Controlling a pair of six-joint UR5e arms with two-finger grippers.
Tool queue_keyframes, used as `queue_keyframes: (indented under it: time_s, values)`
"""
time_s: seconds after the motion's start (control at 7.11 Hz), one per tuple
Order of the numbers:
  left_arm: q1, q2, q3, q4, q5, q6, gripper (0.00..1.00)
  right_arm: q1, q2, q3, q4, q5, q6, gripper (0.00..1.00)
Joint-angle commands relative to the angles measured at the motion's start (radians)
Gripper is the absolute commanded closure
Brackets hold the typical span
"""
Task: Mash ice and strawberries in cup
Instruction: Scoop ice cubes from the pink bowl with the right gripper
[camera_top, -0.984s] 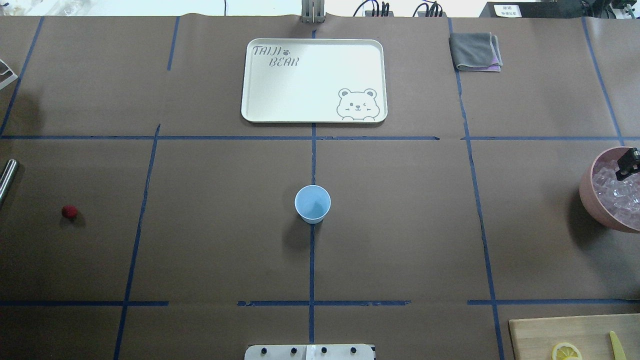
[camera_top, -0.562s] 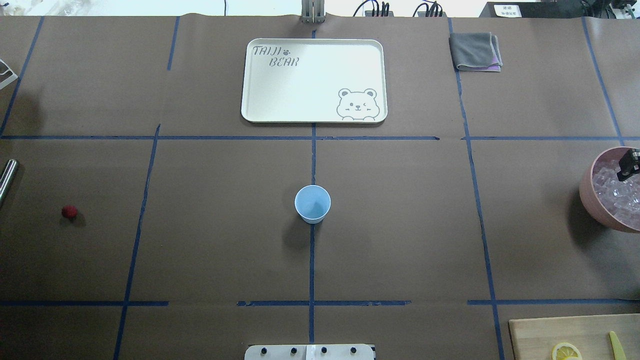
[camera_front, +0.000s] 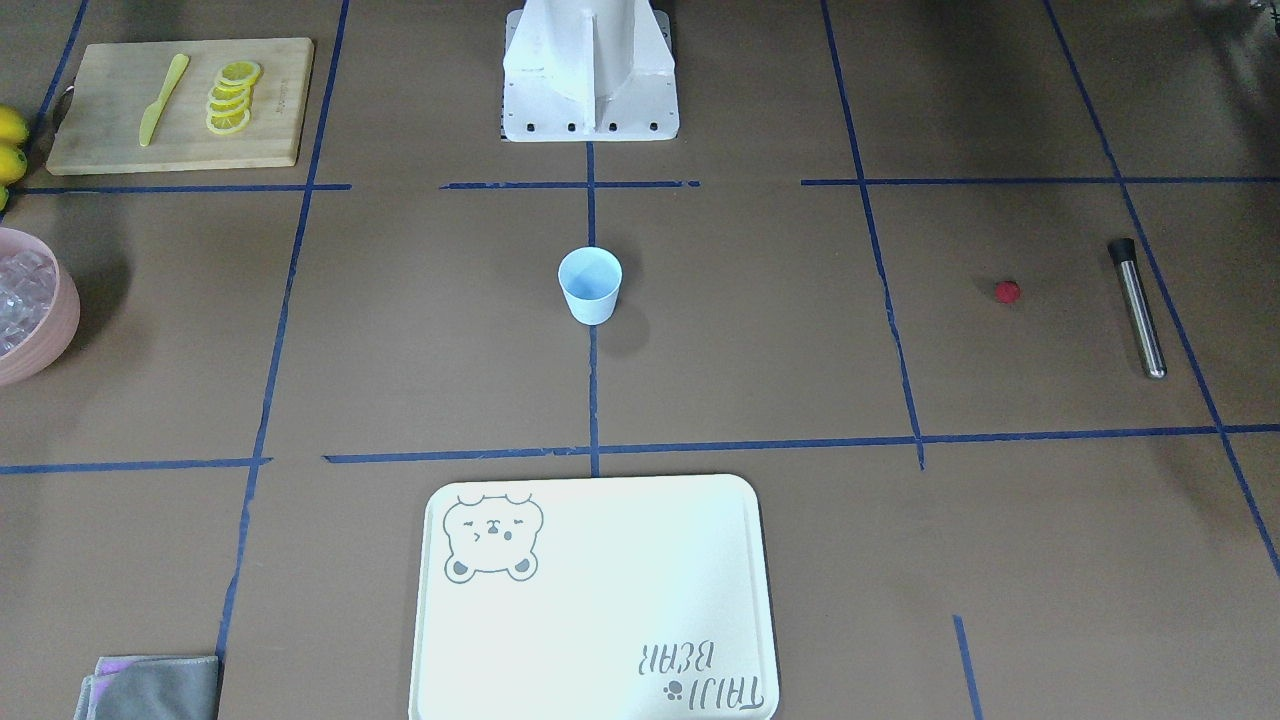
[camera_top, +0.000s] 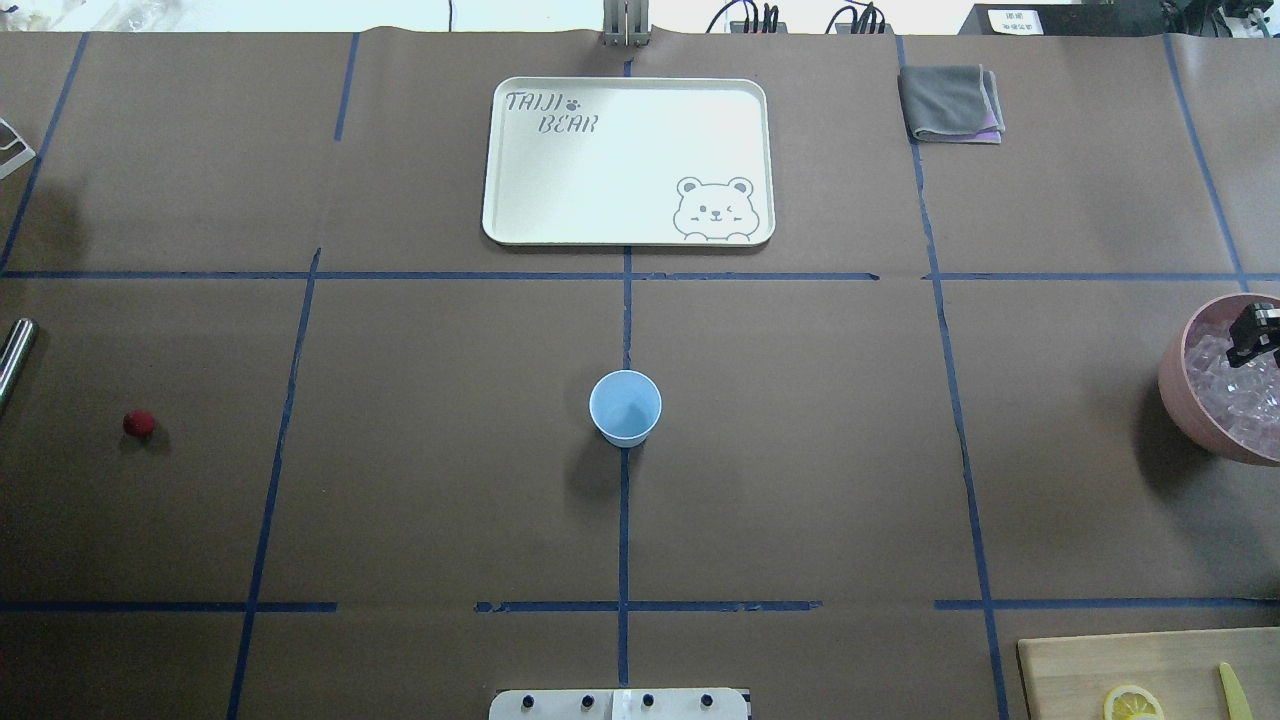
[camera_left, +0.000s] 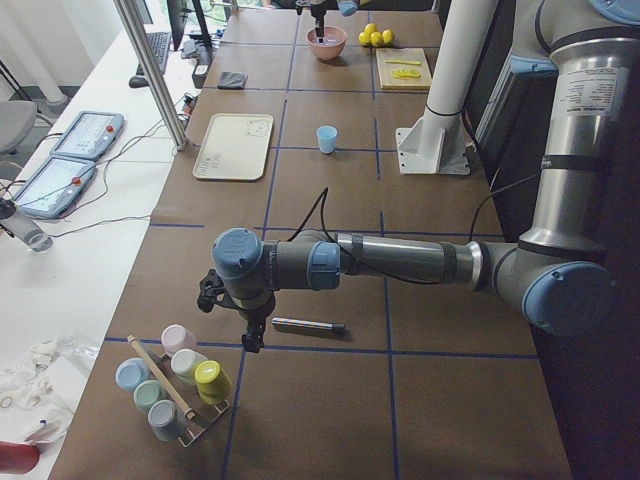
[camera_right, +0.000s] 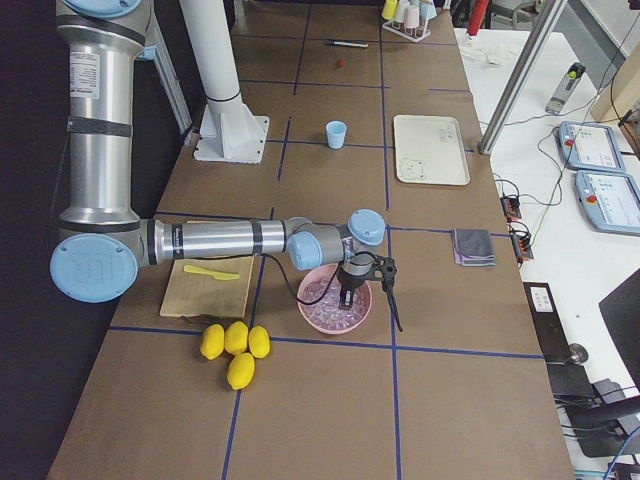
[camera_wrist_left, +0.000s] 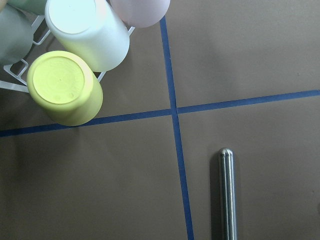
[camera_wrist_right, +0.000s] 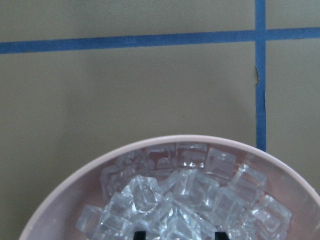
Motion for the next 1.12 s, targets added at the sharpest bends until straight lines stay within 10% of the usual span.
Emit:
queue_keyframes:
  time_s: [0.0,0.98]
  values:
    - [-0.001,0.005,-0.013,0.001,0.0,-0.003,0.0,-0.001,0.002,0.002,0.001,-0.004,0.0,0.47]
    - [-0.001,0.011,-0.038,0.004,0.0,-0.009,0.0,0.052,-0.005,0.095,-0.007,-0.023,-0.014,0.96]
